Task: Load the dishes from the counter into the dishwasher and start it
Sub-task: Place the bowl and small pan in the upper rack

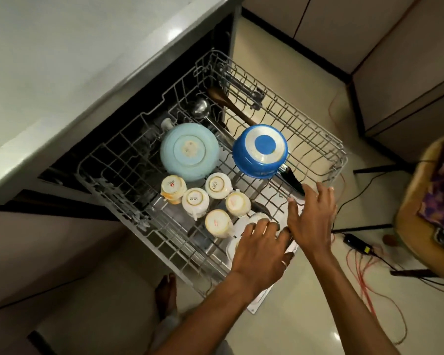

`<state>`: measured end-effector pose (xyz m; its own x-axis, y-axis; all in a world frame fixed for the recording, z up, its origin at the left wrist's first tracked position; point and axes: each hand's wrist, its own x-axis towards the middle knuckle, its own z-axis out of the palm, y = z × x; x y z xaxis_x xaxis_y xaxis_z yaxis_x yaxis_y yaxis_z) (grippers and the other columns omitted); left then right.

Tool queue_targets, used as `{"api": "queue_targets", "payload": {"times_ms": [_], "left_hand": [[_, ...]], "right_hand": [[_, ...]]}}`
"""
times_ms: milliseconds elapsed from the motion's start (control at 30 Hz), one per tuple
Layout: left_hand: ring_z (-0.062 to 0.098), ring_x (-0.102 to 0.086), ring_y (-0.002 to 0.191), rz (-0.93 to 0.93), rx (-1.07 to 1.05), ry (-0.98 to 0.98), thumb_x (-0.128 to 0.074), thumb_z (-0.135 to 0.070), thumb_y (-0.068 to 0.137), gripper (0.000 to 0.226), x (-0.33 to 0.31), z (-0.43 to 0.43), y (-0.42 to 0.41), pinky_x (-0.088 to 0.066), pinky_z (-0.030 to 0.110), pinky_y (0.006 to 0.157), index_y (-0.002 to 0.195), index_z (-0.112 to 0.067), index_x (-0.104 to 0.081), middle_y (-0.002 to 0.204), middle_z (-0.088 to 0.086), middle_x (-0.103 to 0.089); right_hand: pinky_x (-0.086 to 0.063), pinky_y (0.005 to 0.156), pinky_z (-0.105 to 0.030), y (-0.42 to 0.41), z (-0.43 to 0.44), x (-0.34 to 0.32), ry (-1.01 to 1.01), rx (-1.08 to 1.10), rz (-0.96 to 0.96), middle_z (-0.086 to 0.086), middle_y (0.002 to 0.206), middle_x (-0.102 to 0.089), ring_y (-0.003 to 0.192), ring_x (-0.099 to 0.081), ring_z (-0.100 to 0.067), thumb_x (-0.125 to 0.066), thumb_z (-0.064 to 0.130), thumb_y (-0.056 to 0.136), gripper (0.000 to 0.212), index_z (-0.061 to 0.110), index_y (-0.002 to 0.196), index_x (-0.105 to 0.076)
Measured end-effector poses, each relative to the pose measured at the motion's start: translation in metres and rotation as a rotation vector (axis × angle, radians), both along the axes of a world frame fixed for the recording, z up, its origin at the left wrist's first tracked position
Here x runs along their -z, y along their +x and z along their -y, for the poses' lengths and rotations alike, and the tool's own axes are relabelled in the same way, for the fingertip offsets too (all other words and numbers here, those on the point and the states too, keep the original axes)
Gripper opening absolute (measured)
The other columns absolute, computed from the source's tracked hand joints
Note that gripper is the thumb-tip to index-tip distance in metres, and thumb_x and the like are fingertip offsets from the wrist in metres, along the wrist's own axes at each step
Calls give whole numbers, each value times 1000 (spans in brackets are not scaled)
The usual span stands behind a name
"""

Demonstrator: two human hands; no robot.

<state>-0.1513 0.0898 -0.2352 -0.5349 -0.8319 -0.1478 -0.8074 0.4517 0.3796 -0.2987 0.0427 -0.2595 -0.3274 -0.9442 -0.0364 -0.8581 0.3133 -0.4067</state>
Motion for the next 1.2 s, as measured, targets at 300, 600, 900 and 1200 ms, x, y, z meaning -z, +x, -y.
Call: {"api": "queue_targets", "payload": {"times_ms": [300,600,900,1200], "left_hand": [[26,-57,100,109,105,34,-73,-32,77,31,12,-11,-1,-48,42,88,105,-20,-74,95,2,-73],[26,-56,101,77,115,-44,-64,-27,82,34,22,1,17,-43,43,87,114,-19,-73,90,-1,-76],[26,-55,104,51,-139,-84,-62,-16,85,39,25,43,85,-39,42,87,123,-21,-70,96,-2,-76],[20,-48,131,34,-349,-158,-63,-13,78,57,34,96,156,-37,40,98,133,-25,-62,125,-10,-69]], "right_hand": [[-22,121,-53,18,-8,28,76,110,329,-12,165,-20,154,-10,-34,-58,20,100,44,13,142,-51],[-16,118,-42,31,9,26,100,37,294,-4,166,-20,155,-5,-32,-58,27,101,40,21,140,-53],[2,121,-46,101,71,30,112,-110,316,-11,166,-19,155,6,-34,-53,35,102,55,15,150,-39],[0,120,-66,179,138,37,21,-321,329,-32,154,35,143,31,-48,-64,21,97,97,-2,156,10]]}}
